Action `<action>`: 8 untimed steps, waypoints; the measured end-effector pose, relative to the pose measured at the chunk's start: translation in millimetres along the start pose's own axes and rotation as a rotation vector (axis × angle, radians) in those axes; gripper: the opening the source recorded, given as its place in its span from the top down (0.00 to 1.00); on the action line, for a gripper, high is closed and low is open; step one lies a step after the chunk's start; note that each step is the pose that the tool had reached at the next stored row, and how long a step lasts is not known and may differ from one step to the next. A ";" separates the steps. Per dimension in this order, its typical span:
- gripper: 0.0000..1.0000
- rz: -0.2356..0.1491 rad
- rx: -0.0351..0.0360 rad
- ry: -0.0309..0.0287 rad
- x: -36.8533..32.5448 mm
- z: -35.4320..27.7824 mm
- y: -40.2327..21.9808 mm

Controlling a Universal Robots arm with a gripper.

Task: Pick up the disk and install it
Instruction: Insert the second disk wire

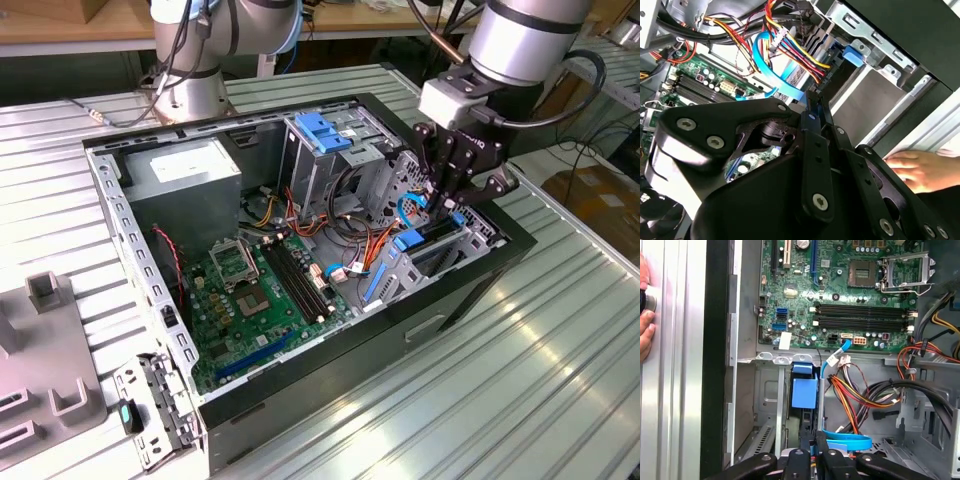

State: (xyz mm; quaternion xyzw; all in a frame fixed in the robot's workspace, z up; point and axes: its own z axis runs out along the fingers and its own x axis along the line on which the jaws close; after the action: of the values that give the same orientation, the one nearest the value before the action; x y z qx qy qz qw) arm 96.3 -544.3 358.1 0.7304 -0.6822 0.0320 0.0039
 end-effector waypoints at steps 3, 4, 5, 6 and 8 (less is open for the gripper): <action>0.84 0.001 0.0027 -0.0240 0.3 1.2 0.2; 0.84 0.001 0.0036 -0.0296 0.9 1.7 0.3; 0.84 0.002 0.0046 -0.0328 2.1 2.3 0.4; 0.84 0.002 0.0057 -0.0337 3.2 3.2 0.5; 0.84 0.002 0.0114 -0.0335 5.5 4.9 0.8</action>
State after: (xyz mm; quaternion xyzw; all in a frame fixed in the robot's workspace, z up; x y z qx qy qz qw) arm 96.1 -550.1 353.6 0.7303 -0.6826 0.0237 -0.0117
